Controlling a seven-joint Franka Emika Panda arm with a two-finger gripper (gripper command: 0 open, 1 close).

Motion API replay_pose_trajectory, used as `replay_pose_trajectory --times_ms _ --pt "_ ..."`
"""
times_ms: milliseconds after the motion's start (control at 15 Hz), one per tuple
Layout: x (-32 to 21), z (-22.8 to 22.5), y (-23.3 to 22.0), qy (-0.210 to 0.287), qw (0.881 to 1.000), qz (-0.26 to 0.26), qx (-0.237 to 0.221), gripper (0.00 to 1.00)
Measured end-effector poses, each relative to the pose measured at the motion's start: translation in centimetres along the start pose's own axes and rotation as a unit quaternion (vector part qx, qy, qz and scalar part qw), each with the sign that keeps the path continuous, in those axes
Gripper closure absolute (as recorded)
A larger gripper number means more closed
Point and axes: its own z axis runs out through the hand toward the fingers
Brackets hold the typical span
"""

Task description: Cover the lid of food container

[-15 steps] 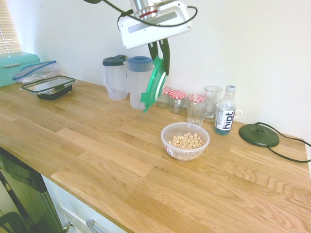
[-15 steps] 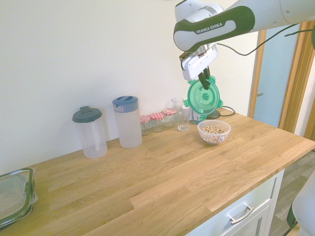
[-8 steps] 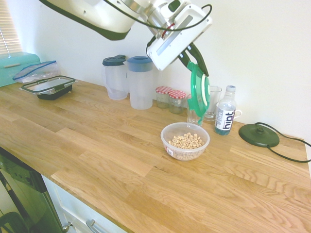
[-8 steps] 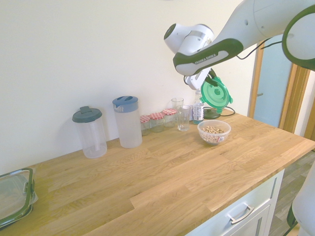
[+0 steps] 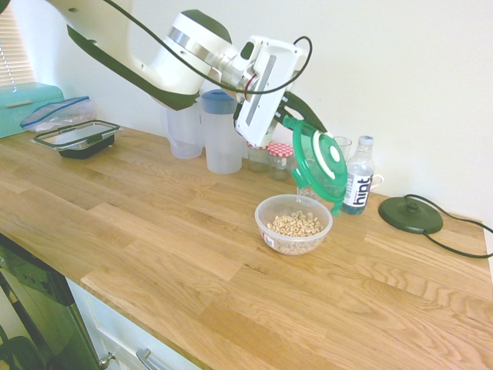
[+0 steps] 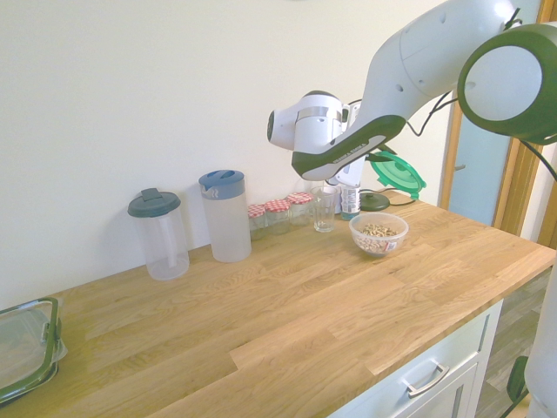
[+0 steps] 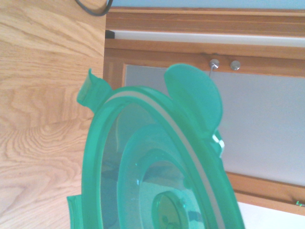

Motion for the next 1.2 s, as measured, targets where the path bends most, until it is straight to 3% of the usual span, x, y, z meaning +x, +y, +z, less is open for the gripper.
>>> replay_pose_trajectory --times_ms 533,1200 --pt "-5.4 1.8 -4.4 0.06 0.998 -0.02 0.019 1.0" --pt "-8.2 1.1 -5.2 0.093 0.995 -0.014 0.017 1.0"
